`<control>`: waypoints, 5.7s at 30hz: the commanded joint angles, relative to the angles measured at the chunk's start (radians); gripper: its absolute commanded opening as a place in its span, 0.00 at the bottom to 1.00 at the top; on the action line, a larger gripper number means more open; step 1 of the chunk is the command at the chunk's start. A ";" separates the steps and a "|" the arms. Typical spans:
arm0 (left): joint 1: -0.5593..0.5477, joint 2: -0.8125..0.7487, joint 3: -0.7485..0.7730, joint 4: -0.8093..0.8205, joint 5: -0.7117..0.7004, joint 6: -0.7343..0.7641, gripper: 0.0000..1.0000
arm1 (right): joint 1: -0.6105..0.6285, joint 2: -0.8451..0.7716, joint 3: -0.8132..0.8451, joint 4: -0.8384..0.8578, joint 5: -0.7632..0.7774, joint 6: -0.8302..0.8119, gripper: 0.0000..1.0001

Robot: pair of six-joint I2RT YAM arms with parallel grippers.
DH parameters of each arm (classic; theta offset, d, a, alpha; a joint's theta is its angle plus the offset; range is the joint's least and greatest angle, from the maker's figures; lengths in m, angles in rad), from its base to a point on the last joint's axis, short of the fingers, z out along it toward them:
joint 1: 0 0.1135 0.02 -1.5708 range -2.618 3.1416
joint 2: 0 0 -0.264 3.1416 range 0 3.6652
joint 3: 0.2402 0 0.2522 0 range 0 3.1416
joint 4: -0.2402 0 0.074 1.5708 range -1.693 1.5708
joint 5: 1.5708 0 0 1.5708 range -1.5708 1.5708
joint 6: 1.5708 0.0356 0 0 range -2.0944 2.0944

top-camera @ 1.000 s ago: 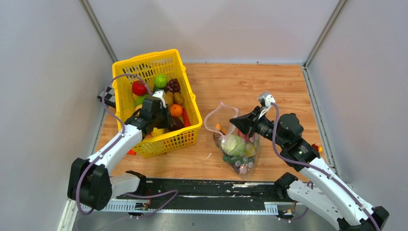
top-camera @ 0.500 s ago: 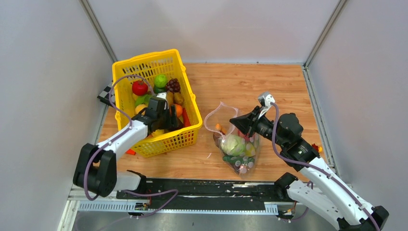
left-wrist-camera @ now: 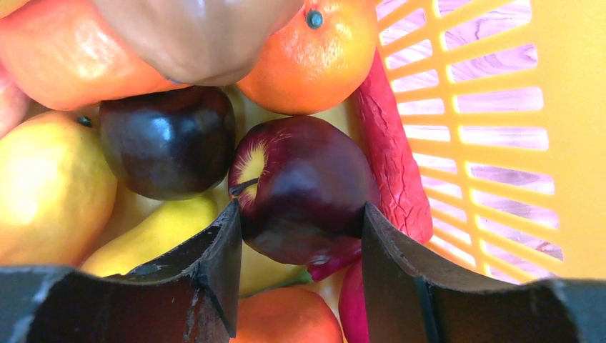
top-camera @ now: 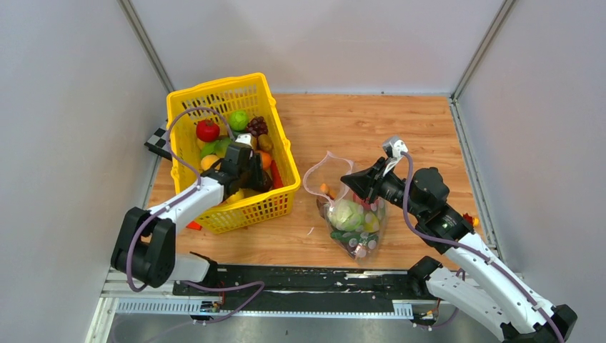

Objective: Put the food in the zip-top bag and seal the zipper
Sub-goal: Pick up the fake fruit from the bin, then place the fake fruit in the zipper food storage bag, then pick up the fake vegetable from the bin.

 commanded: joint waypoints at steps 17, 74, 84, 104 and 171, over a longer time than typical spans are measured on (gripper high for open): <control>-0.004 -0.360 -0.018 -0.076 0.006 0.003 0.25 | 0.002 -0.021 0.010 0.045 0.016 -0.015 0.02; -0.464 -0.468 0.173 0.161 0.114 0.052 0.28 | 0.002 -0.064 0.012 0.069 -0.099 0.020 0.01; -0.557 -0.315 0.251 0.113 0.084 0.125 0.29 | 0.002 -0.077 0.005 0.079 -0.118 0.013 0.01; -0.661 -0.146 0.296 0.153 0.119 0.154 0.41 | 0.003 -0.062 -0.022 0.176 -0.135 0.069 0.01; -0.333 -0.565 0.185 -0.424 -0.718 -0.052 1.00 | 0.003 -0.087 -0.024 0.094 0.071 -0.010 0.02</control>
